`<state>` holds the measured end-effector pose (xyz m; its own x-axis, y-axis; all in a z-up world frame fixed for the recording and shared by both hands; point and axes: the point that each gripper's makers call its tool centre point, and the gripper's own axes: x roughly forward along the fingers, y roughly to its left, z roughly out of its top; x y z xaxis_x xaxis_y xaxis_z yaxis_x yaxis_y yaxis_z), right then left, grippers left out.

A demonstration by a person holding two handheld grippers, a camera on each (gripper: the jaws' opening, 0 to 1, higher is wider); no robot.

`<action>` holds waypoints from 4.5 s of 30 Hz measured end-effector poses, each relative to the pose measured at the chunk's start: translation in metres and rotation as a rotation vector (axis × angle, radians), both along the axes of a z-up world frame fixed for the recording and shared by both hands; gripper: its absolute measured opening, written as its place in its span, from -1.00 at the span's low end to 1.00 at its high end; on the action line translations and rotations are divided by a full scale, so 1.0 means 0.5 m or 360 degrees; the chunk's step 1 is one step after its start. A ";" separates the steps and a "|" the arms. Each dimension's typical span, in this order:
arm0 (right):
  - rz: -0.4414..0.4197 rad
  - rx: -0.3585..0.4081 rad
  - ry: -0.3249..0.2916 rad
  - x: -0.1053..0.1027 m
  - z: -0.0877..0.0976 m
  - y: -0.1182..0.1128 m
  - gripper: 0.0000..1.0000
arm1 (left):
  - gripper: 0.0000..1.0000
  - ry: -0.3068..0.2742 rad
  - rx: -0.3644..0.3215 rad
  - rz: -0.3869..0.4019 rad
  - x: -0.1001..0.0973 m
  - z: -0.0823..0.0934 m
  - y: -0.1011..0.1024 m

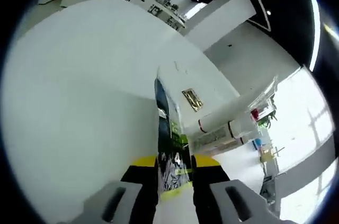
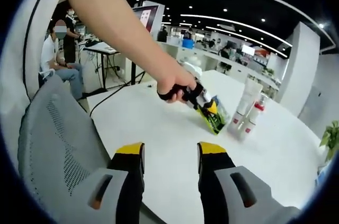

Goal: Arrange the skincare products in the storage area until every visible bottle or jar stands upright without overlapping.

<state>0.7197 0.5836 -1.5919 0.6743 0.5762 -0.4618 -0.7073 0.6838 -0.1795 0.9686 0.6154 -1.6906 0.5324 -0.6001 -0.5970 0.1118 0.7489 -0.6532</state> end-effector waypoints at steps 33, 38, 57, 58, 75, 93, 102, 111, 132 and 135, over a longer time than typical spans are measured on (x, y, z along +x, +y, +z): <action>-0.0038 -0.0096 -0.0012 0.011 -0.013 -0.018 -0.32 | 0.06 -0.0230 0.0651 -0.0440 0.015 -0.027 0.040; -0.0036 -0.0099 -0.0013 0.011 -0.013 -0.018 -0.31 | 0.08 -0.0185 0.0648 -0.0461 0.018 -0.042 0.034; -0.0042 -0.0125 -0.0009 0.012 -0.017 -0.022 -0.34 | 0.10 -0.0221 0.0662 -0.0555 0.042 -0.047 0.014; -0.0041 -0.0127 -0.0007 0.011 -0.018 -0.022 -0.34 | 0.10 -0.0222 0.0666 -0.0562 0.042 -0.047 0.013; -0.0027 -0.0138 0.0004 0.009 -0.022 -0.019 -0.34 | 0.25 -0.0243 0.0690 -0.0624 0.038 -0.039 0.013; -0.0010 -0.0142 0.0010 0.006 -0.022 -0.015 -0.34 | 0.31 -0.0283 0.1062 -0.0746 0.024 -0.003 0.295; -0.0002 -0.0151 0.0021 0.005 -0.026 -0.014 -0.34 | 0.26 -0.0068 0.1275 -0.0953 0.010 -0.005 0.436; -0.0003 -0.0155 0.0043 0.006 -0.031 -0.015 -0.34 | 0.34 0.0013 0.1376 -0.1150 -0.012 -0.022 0.499; -0.0003 -0.0171 0.0066 0.005 -0.038 -0.016 -0.33 | 0.10 0.0157 0.1591 -0.1590 -0.058 -0.054 0.579; -0.0013 -0.0169 0.0071 0.006 -0.038 -0.018 -0.33 | 0.09 0.0145 0.1591 -0.1607 -0.056 -0.057 0.576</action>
